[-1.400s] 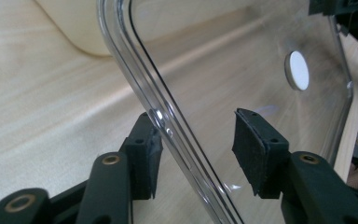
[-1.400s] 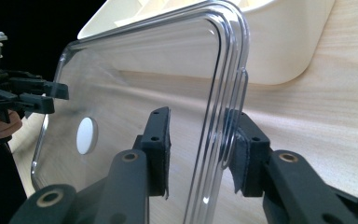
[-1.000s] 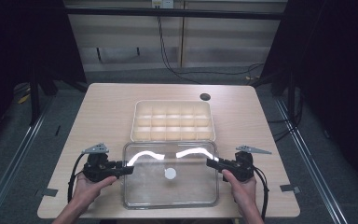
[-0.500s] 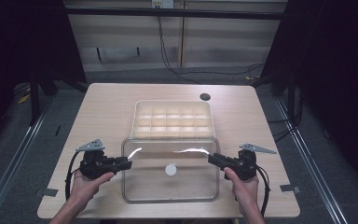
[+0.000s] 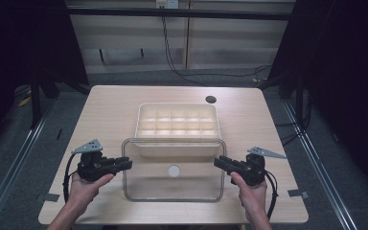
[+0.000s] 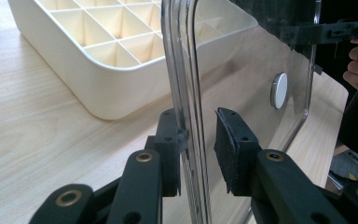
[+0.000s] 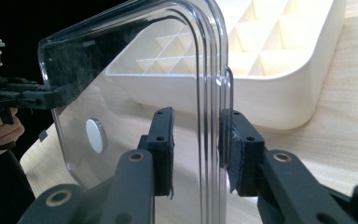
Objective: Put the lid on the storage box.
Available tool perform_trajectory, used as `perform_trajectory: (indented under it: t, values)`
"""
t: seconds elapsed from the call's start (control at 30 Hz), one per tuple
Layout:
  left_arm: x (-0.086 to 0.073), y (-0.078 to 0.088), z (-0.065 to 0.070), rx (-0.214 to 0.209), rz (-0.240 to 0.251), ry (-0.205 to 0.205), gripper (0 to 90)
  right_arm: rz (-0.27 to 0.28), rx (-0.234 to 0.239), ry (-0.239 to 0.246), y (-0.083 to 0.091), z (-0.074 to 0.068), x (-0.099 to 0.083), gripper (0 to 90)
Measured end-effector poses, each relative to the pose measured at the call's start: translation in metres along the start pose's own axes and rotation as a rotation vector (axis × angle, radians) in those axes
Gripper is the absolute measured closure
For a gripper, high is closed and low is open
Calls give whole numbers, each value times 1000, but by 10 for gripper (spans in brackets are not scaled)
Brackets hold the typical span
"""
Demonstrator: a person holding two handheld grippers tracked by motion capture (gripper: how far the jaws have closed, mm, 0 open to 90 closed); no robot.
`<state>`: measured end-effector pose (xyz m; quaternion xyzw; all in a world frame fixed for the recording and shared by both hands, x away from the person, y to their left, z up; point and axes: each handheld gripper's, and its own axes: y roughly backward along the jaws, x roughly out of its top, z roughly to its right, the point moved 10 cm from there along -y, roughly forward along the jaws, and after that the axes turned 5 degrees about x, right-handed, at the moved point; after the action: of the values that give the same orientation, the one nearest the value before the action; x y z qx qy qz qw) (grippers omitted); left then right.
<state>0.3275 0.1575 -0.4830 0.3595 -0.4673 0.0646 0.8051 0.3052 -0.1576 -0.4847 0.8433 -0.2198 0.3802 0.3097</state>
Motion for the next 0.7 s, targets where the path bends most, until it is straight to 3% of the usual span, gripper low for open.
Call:
perform_trajectory:
  t: [0.7]
  values:
    - [29, 1, -3, 10, 44, -3, 715, 52, 2, 30, 1, -1, 37, 663]
